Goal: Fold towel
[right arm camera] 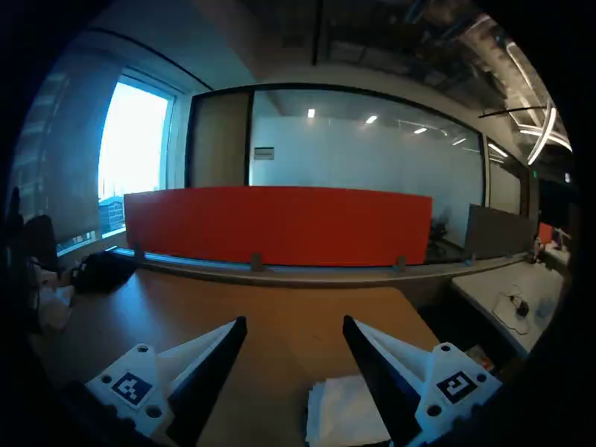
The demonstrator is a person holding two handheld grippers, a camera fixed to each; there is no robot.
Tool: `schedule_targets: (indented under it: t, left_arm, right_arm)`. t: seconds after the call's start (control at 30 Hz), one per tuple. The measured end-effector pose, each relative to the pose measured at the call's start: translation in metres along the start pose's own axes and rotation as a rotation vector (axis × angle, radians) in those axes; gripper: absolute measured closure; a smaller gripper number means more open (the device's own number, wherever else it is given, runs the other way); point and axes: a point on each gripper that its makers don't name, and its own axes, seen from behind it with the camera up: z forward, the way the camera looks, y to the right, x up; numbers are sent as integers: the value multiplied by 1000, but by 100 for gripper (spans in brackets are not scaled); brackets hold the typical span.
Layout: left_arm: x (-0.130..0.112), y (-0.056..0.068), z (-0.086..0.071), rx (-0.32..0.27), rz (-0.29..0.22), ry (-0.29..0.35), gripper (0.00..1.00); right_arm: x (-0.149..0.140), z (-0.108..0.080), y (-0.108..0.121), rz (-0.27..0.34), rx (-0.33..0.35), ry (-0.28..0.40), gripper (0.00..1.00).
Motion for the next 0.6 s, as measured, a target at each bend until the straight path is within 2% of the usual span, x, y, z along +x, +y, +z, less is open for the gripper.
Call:
schedule_targets:
  t: [0.37,0.6]
  left_arm:
    - [32,-8,1,18,-14,105,6]
    - [43,-12,2,18,-14,138,6]
  right_arm:
    - [41,0,-42,-17,-10,72,0]
    - [49,3,-69,-34,1,82,0]
